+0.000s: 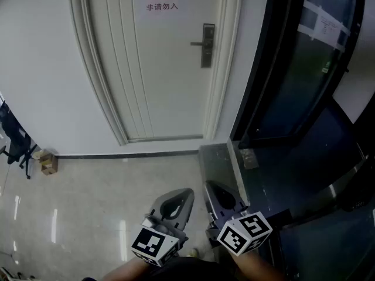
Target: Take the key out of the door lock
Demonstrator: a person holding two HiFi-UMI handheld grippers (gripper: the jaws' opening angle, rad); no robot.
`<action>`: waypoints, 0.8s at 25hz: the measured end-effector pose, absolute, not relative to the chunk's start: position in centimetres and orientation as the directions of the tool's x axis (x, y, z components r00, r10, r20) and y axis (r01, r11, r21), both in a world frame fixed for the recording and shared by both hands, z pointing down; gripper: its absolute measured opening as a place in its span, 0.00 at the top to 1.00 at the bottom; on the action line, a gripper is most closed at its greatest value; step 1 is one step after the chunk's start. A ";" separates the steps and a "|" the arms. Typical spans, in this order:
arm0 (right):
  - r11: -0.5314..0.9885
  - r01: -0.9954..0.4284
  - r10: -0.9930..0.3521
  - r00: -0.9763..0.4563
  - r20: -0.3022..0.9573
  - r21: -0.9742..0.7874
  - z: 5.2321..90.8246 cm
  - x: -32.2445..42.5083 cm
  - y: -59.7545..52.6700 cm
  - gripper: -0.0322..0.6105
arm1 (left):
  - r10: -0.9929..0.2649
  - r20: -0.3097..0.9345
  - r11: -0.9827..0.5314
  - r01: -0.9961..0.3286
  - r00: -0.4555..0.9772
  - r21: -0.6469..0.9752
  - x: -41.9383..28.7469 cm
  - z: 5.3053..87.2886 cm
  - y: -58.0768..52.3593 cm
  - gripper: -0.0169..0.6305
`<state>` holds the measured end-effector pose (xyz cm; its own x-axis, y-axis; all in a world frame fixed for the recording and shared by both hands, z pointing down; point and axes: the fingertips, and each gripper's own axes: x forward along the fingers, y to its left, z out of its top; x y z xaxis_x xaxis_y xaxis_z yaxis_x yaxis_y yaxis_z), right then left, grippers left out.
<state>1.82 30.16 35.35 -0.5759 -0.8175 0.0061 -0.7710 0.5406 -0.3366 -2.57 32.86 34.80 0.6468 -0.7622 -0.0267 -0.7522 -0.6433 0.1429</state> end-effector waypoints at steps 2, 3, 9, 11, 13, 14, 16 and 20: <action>0.539 -0.770 -0.818 -0.576 0.007 -0.342 35.5 2.4 29.9 0.93 | -0.760 -0.024 -0.645 -0.751 0.649 0.143 -1.9 35.0 32.6 0.97; 0.540 -0.768 -0.817 -0.577 0.007 -0.344 35.6 2.6 29.7 0.93 | -0.760 -0.023 -0.646 -0.750 0.650 0.143 -1.6 35.0 32.5 0.97; 0.534 -0.769 -0.818 -0.575 0.015 -0.350 36.0 3.3 28.3 0.93 | -0.756 -0.025 -0.650 -0.745 0.654 0.148 -0.7 35.0 31.0 0.97; 0.532 -0.770 -0.819 -0.574 0.018 -0.353 36.5 3.3 27.4 0.93 | -0.753 -0.018 -0.653 -0.743 0.658 0.149 -0.5 35.4 30.2 0.97; 0.525 -0.775 -0.822 -0.569 0.025 -0.351 36.8 3.4 26.1 0.93 | -0.749 -0.015 -0.656 -0.739 0.662 0.152 -0.4 35.9 28.9 0.97; 0.522 -0.778 -0.824 -0.565 0.028 -0.348 36.9 3.4 25.3 0.93 | -0.748 -0.018 -0.658 -0.738 0.663 0.153 -0.5 36.0 28.1 0.97; 0.519 -0.783 -0.828 -0.560 0.027 -0.343 37.0 3.1 23.5 0.93 | -0.746 -0.028 -0.661 -0.734 0.665 0.155 -0.8 35.9 26.1 0.97; 0.499 -0.799 -0.841 -0.540 0.033 -0.336 36.6 2.4 18.9 0.93 | -0.734 -0.040 -0.675 -0.722 0.677 0.151 -1.7 35.5 21.5 0.97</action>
